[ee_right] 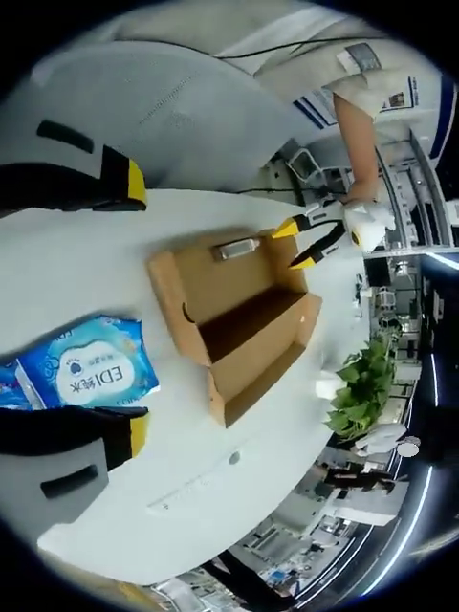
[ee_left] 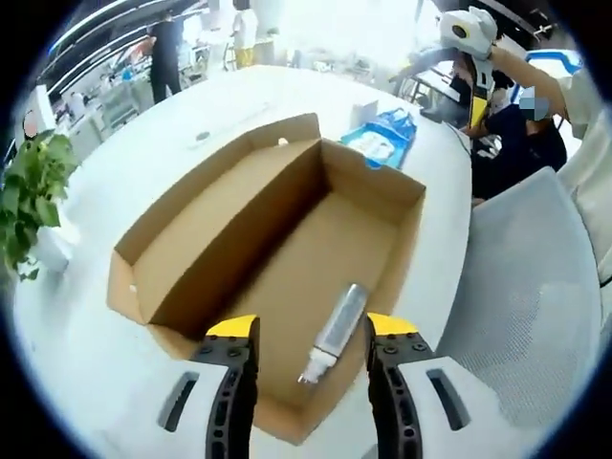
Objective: Operate the shoe box by opening the lid, removing the specified soft item, and placing it in the target area until the item is outside and the box remains undamaged.
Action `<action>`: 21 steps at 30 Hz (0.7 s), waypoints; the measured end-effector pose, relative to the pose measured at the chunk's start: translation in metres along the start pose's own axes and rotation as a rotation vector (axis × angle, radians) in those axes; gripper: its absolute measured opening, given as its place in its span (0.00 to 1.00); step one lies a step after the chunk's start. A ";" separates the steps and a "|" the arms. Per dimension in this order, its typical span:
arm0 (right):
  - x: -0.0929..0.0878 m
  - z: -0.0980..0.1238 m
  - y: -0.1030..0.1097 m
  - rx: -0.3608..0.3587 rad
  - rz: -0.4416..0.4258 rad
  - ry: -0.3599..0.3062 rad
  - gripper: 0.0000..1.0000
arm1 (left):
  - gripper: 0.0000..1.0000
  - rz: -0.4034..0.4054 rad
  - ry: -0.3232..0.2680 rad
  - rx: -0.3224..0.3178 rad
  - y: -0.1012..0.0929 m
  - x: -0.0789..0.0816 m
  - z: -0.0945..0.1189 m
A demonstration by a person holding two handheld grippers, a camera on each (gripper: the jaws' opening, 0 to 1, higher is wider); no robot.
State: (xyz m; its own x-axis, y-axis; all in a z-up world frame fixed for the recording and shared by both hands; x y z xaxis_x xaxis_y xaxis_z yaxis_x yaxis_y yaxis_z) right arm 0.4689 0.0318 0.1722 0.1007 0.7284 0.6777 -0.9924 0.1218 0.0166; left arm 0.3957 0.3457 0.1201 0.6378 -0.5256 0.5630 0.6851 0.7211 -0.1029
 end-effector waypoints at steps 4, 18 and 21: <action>0.012 -0.010 0.000 0.035 0.037 0.008 0.79 | 0.47 0.022 -0.034 0.034 0.000 -0.003 0.011; 0.051 -0.046 0.005 0.133 0.165 0.036 0.74 | 0.49 0.187 -0.142 0.174 0.001 -0.029 0.048; 0.056 -0.053 0.007 0.159 0.188 0.040 0.73 | 0.50 0.217 -0.153 0.194 0.001 -0.036 0.052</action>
Point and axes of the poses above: the point that each gripper's makers call its tool centre point, and the gripper's own axes: z roughly backward along the fingers, y roughly to its left, x roughly out of its top, the point moved 6 cm from there along z, roughly backward along the fingers, and after that the axes turned 1 degree about y, right-handed, at the moved point
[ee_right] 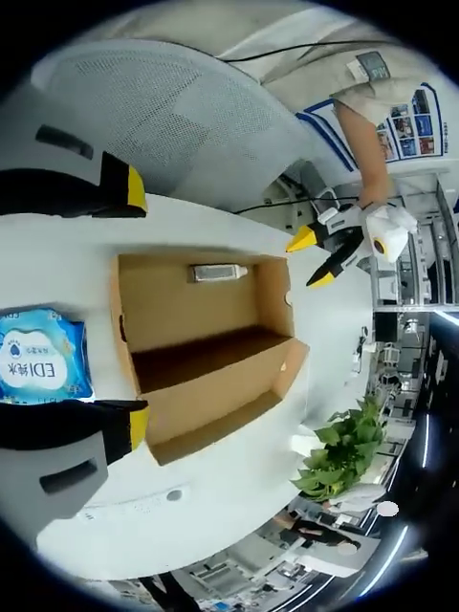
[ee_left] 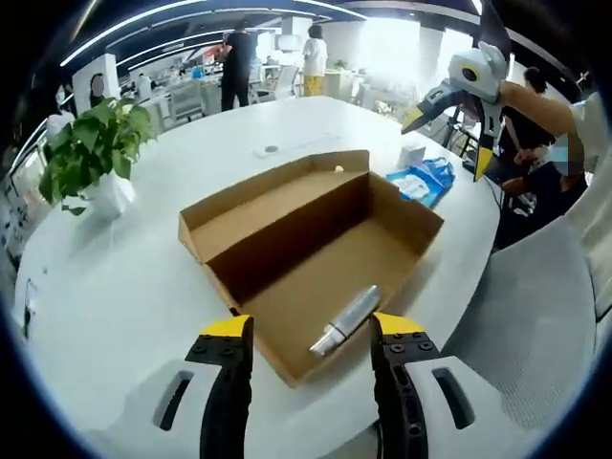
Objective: Operate the shoe box by opening the lid, removing the specified soft item, and placing it in the target area until the item is outside and the box remains undamaged.
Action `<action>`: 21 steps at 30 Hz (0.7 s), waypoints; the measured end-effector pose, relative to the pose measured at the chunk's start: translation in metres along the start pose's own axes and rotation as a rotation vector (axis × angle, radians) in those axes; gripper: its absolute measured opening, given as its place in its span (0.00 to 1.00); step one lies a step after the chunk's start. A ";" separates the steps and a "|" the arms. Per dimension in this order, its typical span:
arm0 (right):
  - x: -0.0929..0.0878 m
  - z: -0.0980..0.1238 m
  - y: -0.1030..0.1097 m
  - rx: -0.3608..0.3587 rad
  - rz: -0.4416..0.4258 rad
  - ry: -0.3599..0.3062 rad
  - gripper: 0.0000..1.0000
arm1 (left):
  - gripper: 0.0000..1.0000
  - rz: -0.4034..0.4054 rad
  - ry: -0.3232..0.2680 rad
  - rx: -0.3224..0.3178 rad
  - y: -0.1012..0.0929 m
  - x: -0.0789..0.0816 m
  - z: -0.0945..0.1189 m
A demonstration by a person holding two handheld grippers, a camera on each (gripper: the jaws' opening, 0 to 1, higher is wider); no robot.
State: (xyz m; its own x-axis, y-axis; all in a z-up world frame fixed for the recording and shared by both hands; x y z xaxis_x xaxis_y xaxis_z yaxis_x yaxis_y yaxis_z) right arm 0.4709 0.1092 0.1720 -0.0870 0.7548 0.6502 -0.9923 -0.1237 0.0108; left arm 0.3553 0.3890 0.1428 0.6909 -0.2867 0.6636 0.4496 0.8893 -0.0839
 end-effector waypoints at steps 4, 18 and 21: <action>0.006 -0.008 -0.002 0.023 0.028 0.009 0.72 | 0.50 0.032 -0.008 0.026 0.002 -0.006 0.005; 0.025 -0.050 -0.012 0.099 0.071 0.036 0.69 | 0.49 0.185 -0.027 0.129 0.008 -0.036 0.017; 0.027 -0.060 -0.013 0.110 0.074 0.045 0.69 | 0.47 0.215 -0.038 0.150 0.009 -0.040 0.019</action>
Point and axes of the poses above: the point that each gripper's makers call its tool centre point, and the gripper's own axes: z roughly backward along the fingers, y roughly to its left, x roughly out of its top, the point moved 6 cm from there along z, roughly backward along the fingers, and after that the axes turned 1 degree about y, right-handed, at the moved point
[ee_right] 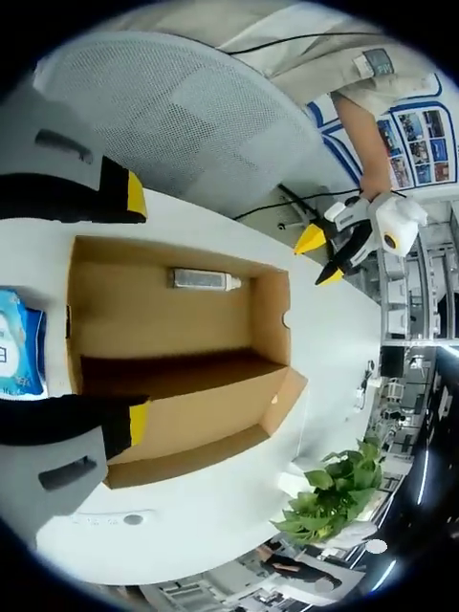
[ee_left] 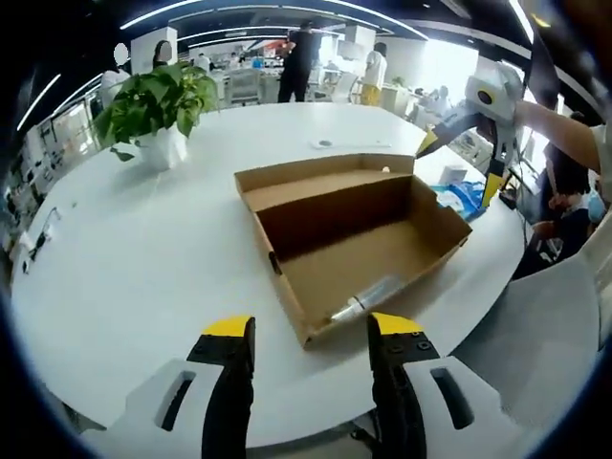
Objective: Operate the shoe box by opening the lid, removing the specified soft item, and placing it in the target area until the item is outside and the box remains undamaged.
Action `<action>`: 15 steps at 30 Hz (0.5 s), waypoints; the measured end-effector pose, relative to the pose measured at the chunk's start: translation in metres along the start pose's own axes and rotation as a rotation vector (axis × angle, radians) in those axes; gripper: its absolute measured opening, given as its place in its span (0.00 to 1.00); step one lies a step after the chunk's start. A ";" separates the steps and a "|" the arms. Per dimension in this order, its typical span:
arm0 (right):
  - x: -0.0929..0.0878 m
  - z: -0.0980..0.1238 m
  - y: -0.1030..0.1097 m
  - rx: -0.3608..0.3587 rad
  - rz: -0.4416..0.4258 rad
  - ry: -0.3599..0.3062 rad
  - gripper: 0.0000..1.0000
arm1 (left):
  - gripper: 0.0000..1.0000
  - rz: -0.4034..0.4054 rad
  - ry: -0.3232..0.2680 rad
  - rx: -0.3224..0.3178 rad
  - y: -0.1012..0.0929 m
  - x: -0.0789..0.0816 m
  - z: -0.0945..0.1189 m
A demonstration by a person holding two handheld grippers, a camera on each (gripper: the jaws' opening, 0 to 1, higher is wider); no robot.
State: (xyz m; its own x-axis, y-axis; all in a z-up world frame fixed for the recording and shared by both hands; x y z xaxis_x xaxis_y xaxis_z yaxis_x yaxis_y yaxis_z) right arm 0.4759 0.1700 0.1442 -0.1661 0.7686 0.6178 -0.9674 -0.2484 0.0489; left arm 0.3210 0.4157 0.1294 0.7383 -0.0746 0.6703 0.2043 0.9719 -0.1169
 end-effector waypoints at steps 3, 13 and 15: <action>0.003 -0.010 -0.001 0.012 0.005 0.008 0.68 | 0.45 0.038 -0.014 0.014 0.001 -0.004 0.000; 0.011 -0.047 -0.005 0.040 0.065 0.050 0.66 | 0.35 0.109 -0.023 0.051 0.003 -0.012 0.001; 0.013 -0.055 -0.006 0.043 0.076 0.054 0.65 | 0.33 0.130 -0.028 0.057 0.003 -0.012 0.002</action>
Point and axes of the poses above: the point that each gripper's makers call its tool centre point, and the gripper's own axes: z roughly backward along the fingers, y roughly to its left, x roughly out of its top, the point moved 6 cm from there along z, roughly backward along the fingers, and after that the axes turned 1 degree about y, right-handed, at the moved point
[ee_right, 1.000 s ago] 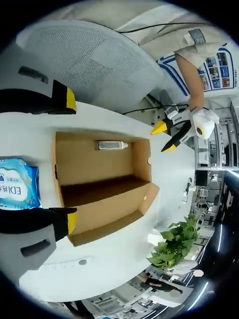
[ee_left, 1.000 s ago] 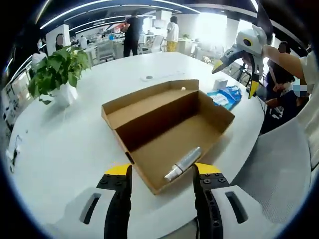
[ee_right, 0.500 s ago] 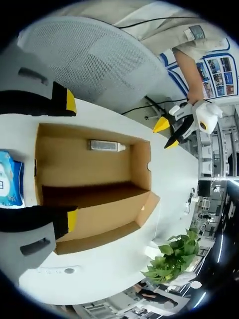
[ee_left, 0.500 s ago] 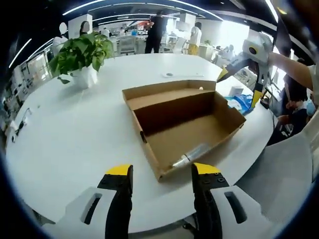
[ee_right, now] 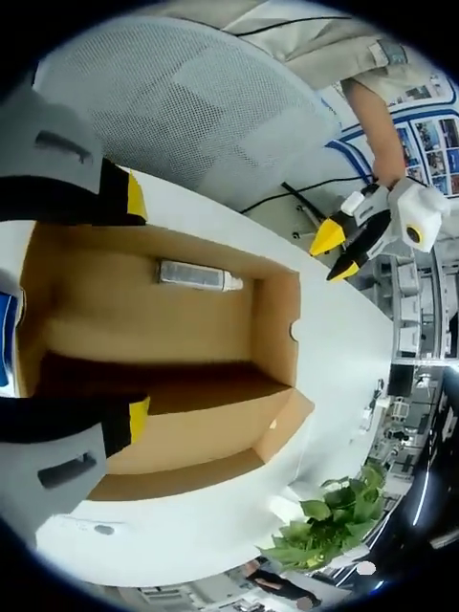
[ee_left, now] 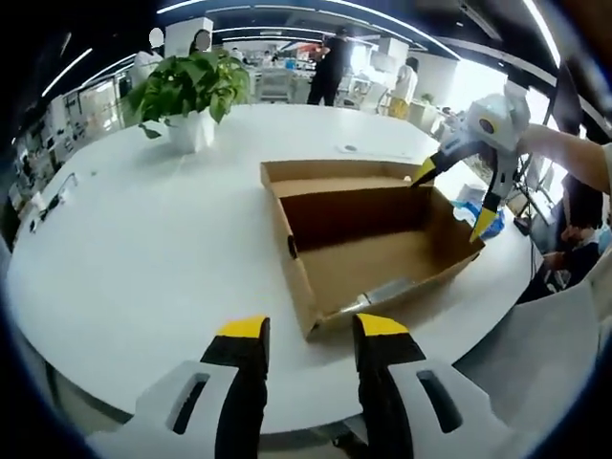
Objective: Operate the shoe box by opening the lid, removing the specified soft item, and placing it in the target area until the item is outside and the box remains undamaged.
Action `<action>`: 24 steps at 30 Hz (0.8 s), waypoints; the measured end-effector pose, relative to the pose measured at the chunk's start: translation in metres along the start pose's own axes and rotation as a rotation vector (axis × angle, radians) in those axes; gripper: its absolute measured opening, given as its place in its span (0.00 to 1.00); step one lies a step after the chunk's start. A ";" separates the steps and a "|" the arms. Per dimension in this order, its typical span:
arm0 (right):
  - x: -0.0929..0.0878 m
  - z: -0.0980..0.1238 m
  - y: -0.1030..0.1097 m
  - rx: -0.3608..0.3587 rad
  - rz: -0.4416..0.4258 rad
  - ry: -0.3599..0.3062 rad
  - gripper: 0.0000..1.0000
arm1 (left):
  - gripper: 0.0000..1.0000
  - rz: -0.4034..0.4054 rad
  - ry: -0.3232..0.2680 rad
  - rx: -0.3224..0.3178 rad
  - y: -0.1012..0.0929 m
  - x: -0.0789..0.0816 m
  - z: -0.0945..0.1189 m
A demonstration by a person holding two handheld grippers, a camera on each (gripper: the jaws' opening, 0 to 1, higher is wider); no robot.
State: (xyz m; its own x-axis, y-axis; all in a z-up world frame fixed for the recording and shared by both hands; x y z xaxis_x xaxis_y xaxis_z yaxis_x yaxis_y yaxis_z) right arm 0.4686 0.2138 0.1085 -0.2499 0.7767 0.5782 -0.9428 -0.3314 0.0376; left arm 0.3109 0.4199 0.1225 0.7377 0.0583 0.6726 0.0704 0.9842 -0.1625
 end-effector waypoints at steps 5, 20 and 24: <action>0.004 -0.016 -0.003 0.004 0.018 0.015 0.62 | 0.25 0.048 -0.011 0.009 0.001 0.001 -0.002; 0.010 -0.065 -0.008 0.078 0.027 0.037 0.57 | 0.14 0.151 -0.007 0.025 0.000 0.006 -0.028; 0.012 -0.076 -0.008 0.106 -0.001 0.021 0.54 | 0.08 0.171 -0.004 0.019 0.001 0.004 -0.033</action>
State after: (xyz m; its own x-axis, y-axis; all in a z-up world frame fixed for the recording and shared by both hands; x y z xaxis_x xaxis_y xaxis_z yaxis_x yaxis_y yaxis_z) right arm 0.4568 0.2668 0.0535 -0.2546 0.7880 0.5606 -0.9147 -0.3844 0.1249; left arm 0.3364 0.4154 0.1009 0.7349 0.2258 0.6394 -0.0689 0.9629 -0.2608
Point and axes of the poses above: the point that each gripper's makers call its tool centre point, and the gripper's own axes: z roughly backward along the fingers, y roughly to its left, x roughly out of its top, the point moved 6 cm from there along z, roughly backward along the fingers, and after that the axes turned 1 degree about y, right-handed, at the moved point
